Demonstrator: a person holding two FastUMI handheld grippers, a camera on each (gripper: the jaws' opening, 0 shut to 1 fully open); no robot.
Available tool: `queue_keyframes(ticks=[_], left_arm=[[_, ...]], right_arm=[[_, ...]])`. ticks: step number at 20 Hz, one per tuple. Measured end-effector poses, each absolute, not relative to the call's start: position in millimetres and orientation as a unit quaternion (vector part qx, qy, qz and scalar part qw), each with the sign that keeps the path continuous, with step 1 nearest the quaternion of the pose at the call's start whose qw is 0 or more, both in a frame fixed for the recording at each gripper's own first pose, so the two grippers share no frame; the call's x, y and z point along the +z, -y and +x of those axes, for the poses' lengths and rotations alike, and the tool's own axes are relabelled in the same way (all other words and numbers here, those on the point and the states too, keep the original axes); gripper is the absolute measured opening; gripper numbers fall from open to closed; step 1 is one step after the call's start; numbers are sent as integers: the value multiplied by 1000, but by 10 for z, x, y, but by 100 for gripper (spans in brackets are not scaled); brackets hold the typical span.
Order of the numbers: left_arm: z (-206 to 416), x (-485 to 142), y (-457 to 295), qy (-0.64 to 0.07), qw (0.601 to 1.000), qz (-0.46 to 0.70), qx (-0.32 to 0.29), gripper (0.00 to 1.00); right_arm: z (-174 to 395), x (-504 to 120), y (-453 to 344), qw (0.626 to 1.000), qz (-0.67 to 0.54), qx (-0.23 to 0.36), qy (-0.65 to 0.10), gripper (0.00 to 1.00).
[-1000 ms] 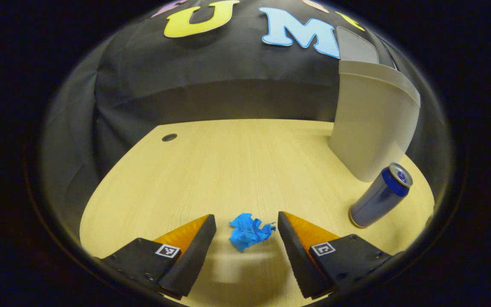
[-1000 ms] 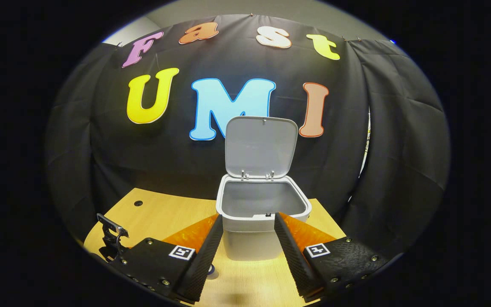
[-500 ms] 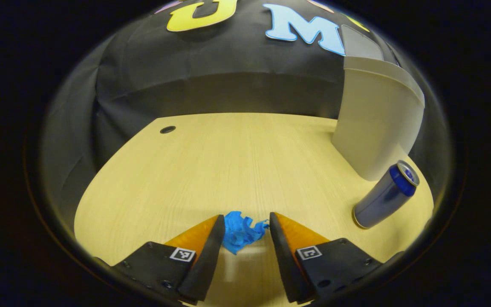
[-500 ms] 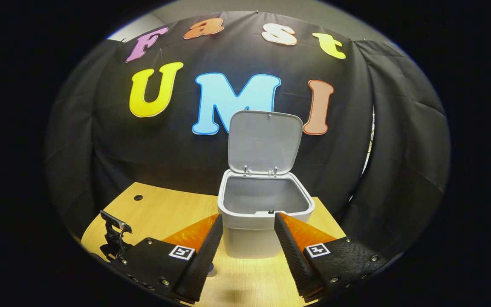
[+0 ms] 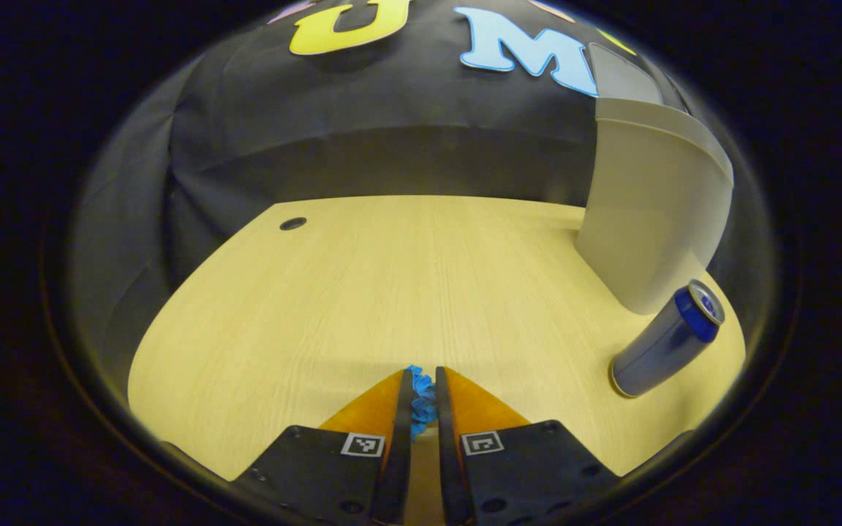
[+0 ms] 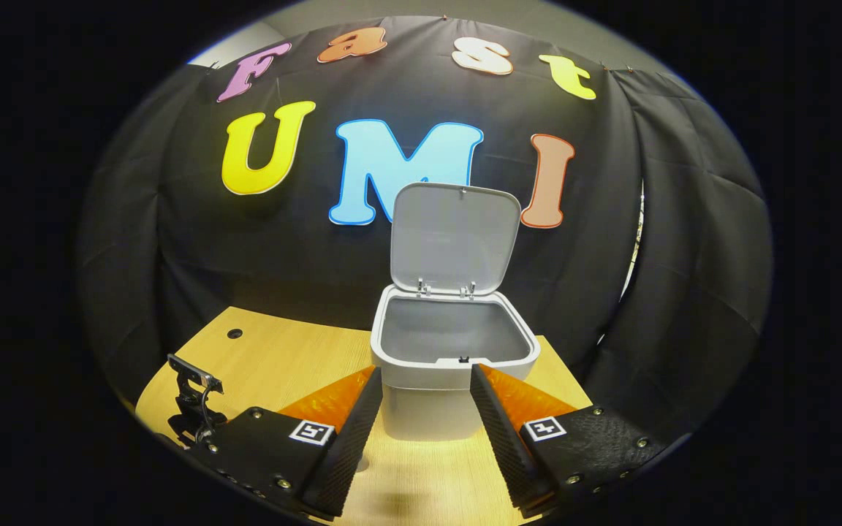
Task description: Press the lid of the desktop garbage bin to open it, pick up the crumpled paper on the desktop and throw it into the bin, then pick up the pop can on the desktop and drop it into the bin, and finally close the garbage bin lid.
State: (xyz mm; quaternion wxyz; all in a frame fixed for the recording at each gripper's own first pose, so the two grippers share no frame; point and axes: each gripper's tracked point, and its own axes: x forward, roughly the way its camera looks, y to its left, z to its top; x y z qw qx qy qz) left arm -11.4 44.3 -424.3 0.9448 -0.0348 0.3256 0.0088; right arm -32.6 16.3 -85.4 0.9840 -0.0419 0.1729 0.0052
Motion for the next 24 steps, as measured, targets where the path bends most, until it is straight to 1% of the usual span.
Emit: queue_keyframes(ticks=[4,5,7,8,10,12,16,17,19,20,21,24], left_arm=[[-98,-4221,-430,-325,945,-32,9,24],[-95,-4200,-424,-322,946,-32,8,26],[-72,-4153,-407,-316,948,-31,5,24],[-58,-4118,-403,-313,949,-29,5,26],[-20,-4034,-376,-306,952,-29,1,26],[46,-3914,-349,-296,955,-28,-1,27],[196,-3634,-305,-271,962,-26,-8,24],[236,-3560,-283,-264,964,-26,-11,26],[306,-3367,-230,-246,969,-27,-16,26],[335,-3289,-219,-239,970,-28,-17,24],[374,-3201,-194,-231,972,-30,-20,26],[442,-2947,-104,-208,977,-30,-29,24]], right_arm=[[-321,-879,-169,984,-44,8,-174,79],[-324,-885,-169,984,-45,8,-174,79],[-324,-887,-162,984,-47,8,-174,79],[-324,-884,-158,984,-47,8,-174,79],[-327,-884,-140,984,-44,7,-173,78],[-333,-900,-121,984,-41,5,-173,78],[-339,-922,-77,984,-34,0,-172,78],[-340,-934,-69,985,-32,-1,-172,78],[-351,-945,-31,985,-28,-4,-172,78],[-365,-947,-26,985,-26,-6,-171,78],[-373,-949,-10,985,-25,-7,-172,78],[-388,-972,33,985,-21,-12,-171,78]])
